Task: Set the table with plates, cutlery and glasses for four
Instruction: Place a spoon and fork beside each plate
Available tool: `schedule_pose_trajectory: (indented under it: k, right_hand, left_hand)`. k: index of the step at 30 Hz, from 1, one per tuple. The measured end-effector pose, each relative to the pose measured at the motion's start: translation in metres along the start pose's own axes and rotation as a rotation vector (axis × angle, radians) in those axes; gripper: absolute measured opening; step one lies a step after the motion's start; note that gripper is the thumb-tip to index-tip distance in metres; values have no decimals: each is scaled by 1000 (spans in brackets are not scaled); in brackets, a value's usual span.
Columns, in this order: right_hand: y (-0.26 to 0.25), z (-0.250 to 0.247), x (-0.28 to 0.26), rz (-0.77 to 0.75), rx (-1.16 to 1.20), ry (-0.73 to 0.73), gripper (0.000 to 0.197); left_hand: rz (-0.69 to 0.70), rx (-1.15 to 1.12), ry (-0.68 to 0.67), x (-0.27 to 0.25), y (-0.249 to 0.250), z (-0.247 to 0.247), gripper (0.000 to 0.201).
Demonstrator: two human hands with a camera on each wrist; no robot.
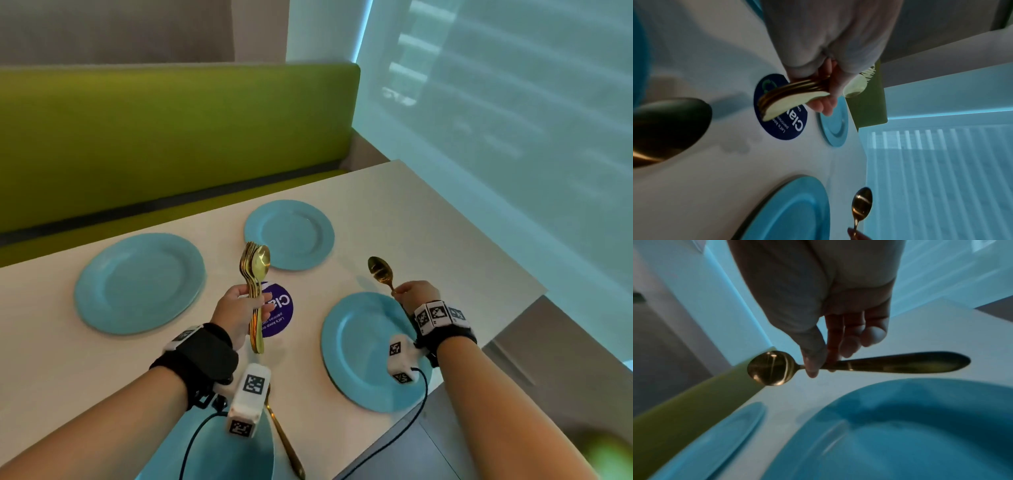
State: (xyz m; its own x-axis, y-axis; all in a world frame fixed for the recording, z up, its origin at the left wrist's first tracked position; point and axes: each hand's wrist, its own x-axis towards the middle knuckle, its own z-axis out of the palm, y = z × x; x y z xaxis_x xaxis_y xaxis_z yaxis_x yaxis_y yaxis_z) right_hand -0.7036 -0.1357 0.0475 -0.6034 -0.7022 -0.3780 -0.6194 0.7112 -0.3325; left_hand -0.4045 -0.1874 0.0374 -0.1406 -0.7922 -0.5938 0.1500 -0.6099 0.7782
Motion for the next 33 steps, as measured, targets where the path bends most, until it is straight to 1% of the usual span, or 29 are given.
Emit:
schedule_pose_trajectory:
  k: [5, 13, 25, 30, 33]
  right_hand:
    - [42, -1, 23, 107, -99, 2, 25]
    - [73, 10, 34, 183, -151, -46, 20]
    - [74, 20, 37, 186, -184, -5, 16]
    - [74, 23, 37, 177, -220, 7, 19]
    - [60, 15, 32, 167, -203, 30, 21]
  left_hand:
    - [-16, 20, 6, 11, -8, 15, 24]
    - [-25, 34, 11, 19, -15, 20, 34]
    - [-40, 44, 13, 25, -19, 18, 35]
    - [-43, 34, 8, 24, -19, 18, 34]
    - [-56, 31, -5, 23, -17, 17, 35]
